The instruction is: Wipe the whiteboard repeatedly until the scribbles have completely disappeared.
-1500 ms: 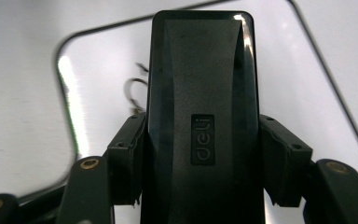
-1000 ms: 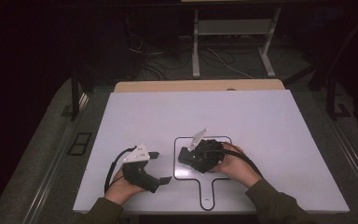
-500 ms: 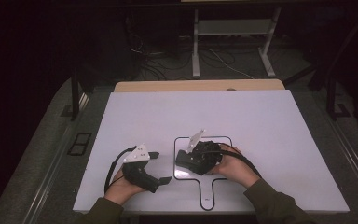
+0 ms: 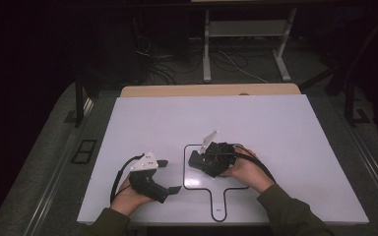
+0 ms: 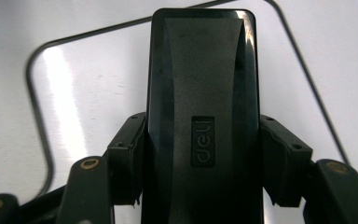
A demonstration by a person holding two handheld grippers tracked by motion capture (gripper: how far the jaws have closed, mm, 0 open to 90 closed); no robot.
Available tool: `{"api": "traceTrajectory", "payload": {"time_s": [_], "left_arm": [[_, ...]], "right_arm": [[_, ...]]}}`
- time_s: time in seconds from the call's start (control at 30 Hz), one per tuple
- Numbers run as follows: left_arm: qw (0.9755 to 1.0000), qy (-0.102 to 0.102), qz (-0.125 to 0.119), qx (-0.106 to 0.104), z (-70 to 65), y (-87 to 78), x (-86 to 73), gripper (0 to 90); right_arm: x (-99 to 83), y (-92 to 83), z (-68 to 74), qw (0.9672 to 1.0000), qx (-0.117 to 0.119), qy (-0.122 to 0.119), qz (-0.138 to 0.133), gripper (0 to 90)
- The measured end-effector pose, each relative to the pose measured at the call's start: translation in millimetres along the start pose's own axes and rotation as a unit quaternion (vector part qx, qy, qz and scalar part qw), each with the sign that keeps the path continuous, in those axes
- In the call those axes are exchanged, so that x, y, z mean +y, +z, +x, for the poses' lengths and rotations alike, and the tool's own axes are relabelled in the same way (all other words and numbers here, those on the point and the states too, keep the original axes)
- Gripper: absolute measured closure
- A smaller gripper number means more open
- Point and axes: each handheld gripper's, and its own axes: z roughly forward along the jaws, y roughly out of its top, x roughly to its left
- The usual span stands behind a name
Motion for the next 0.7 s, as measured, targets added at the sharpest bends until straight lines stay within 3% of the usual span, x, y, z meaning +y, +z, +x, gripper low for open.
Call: {"api": "traceTrajectory", "payload": {"time_s": [0.03,0.23,0.33,0.6,0.67,0.7], "left_arm": [[1.0000,0.000,-0.001,0.000,-0.1,-0.1,0.0,0.0],[1.0000,0.000,0.001,-0.002,0.2,0.8,-0.2,0.0],[1.0000,0.002,0.002,-0.002,0.0,0.6,0.1,0.0],[1.0000,0.000,0.002,-0.001,-0.7,0.6,0.0,0.0],[1.0000,0.000,0.003,-0.001,-0.6,0.3,0.1,0.0],[1.0000,0.000,0.001,-0.001,-0.7,0.3,0.0,0.0]], "right_arm": [[-0.2,-0.1,-2.6,0.9999,-0.010,-0.004,0.005,38.8],[-1.0,0.4,-7.2,0.9999,-0.010,0.004,0.004,38.7],[1.4,1.6,-0.9,0.9999,0.011,0.004,-0.003,38.7],[9.1,3.7,19.2,0.9988,0.039,-0.029,-0.007,38.7],[9.3,3.8,19.7,0.9987,0.041,-0.028,-0.008,38.7],[9.0,4.1,19.0,0.9989,0.044,-0.016,-0.011,38.7]]}}
